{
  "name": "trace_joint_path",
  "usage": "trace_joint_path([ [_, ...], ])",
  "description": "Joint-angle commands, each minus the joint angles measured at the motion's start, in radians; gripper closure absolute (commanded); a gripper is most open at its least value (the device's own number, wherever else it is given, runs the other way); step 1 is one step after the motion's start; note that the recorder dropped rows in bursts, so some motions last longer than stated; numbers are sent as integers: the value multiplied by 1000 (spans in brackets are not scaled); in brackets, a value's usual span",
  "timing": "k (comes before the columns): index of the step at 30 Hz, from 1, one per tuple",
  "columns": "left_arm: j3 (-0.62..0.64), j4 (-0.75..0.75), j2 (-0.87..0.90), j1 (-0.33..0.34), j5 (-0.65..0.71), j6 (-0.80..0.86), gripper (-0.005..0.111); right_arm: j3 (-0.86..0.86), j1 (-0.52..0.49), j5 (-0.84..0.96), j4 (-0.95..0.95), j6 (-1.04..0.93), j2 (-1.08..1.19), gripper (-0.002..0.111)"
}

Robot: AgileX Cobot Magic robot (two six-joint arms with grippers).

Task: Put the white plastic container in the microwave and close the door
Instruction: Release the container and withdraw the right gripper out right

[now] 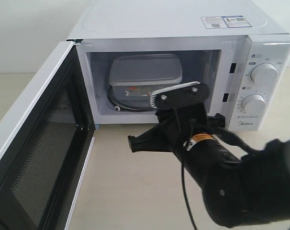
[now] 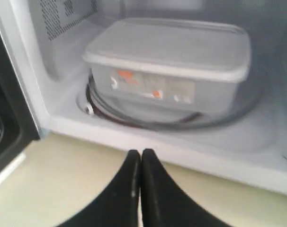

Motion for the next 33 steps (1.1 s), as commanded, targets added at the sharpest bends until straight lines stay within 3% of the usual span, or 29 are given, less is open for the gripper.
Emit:
trace_joint_path([
  [1, 3, -2, -2, -2, 1, -9, 103, 89, 14, 144, 125, -197, -175, 108],
  [7, 3, -2, -2, -2, 1, -9, 103, 116, 14, 506, 280, -415, -367, 108],
  [13, 3, -2, -2, -2, 1, -9, 103, 116, 14, 821, 280, -413, -480, 108],
  [27, 3, -2, -2, -2, 1, -9, 103, 116, 14, 833, 280, -416, -494, 108],
  [33, 3, -2, -2, -2, 1, -9, 103, 118, 14, 841, 277, -502, -588, 108],
])
